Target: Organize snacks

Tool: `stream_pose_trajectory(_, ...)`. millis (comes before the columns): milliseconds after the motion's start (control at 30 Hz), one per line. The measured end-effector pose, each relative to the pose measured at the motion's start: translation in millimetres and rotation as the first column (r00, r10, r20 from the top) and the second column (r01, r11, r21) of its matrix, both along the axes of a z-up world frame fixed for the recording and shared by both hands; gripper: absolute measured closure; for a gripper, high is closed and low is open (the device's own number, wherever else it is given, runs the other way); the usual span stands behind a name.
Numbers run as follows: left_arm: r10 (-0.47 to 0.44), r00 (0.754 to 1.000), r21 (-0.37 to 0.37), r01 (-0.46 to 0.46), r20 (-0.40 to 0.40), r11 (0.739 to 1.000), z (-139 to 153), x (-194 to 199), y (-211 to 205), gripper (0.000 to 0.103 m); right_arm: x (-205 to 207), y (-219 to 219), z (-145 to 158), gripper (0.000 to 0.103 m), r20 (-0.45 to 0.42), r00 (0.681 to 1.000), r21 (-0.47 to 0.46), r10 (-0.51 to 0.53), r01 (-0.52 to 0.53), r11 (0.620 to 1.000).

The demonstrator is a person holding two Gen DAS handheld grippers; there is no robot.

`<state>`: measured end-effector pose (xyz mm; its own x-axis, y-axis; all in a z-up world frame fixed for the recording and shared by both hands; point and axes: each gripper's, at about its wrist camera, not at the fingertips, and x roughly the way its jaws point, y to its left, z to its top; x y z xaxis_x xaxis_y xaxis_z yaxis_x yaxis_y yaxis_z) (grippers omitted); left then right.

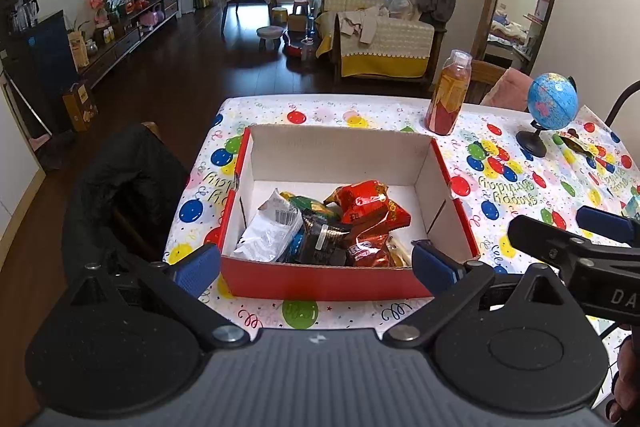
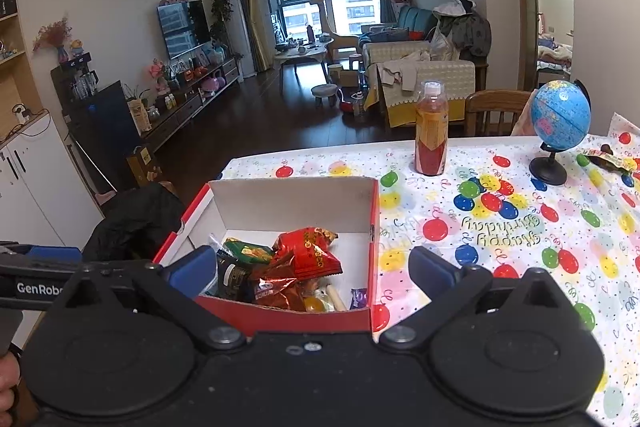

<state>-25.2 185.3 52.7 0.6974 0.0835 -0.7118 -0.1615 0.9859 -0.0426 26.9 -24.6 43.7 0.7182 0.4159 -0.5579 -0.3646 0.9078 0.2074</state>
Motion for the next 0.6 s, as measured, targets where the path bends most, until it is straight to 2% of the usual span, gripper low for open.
stream_pose_trajectory(600,0.007,1.000,-0.011,-0.007,0.011,1.000,1.2,-1.7,0.7,0.001,1.6,-0.8,-4.7,0.001,-0.037,0.999,-0.007,-0.017,0.016,1.000)
